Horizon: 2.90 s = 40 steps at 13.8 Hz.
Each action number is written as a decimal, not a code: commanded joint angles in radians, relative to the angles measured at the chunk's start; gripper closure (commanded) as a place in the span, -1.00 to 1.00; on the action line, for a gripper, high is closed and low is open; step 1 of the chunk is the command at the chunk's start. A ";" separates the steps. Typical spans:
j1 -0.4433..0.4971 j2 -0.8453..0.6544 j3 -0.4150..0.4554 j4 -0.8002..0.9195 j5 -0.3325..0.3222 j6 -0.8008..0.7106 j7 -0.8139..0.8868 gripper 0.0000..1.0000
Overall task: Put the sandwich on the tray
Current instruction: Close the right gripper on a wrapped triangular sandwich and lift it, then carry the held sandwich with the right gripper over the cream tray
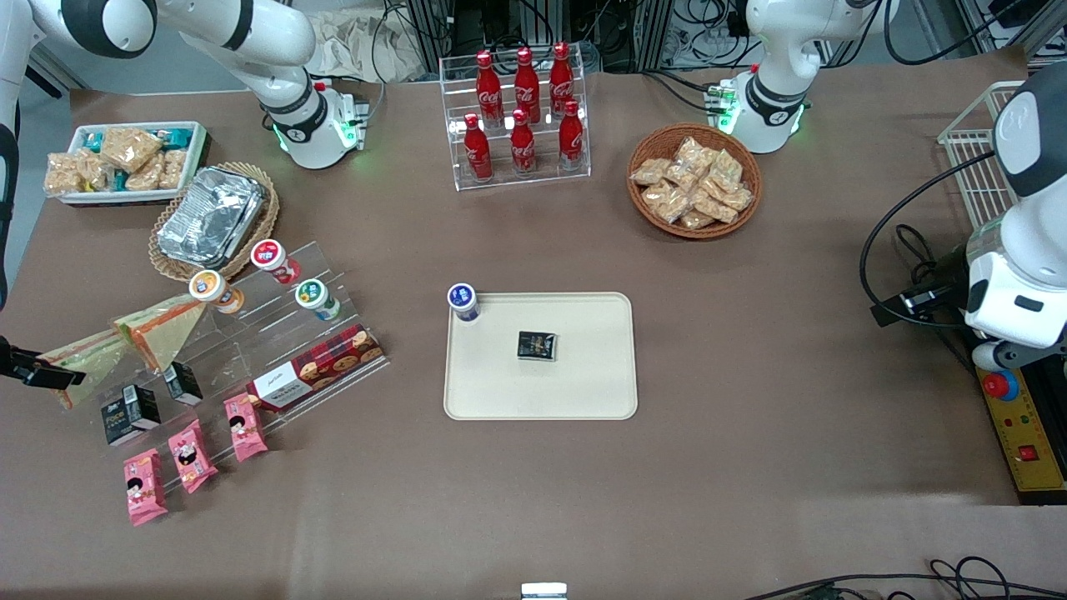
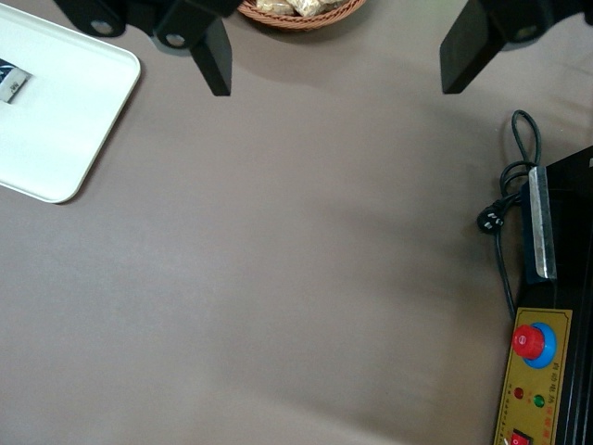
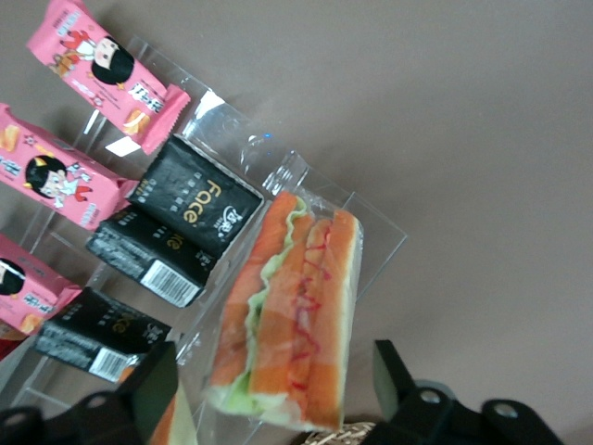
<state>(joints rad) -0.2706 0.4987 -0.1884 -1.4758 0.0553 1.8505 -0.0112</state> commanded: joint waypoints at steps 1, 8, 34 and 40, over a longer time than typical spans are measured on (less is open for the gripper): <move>-0.013 -0.006 0.007 -0.014 0.018 0.016 0.007 0.21; 0.008 -0.058 0.018 0.014 0.012 -0.002 -0.004 0.51; 0.928 -0.045 0.026 0.089 -0.035 0.174 -0.268 0.47; 1.010 0.131 0.026 0.075 -0.112 0.373 -0.420 0.26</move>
<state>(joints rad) 0.7381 0.5644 -0.1499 -1.4090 -0.0363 2.1495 -0.3554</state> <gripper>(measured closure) 0.692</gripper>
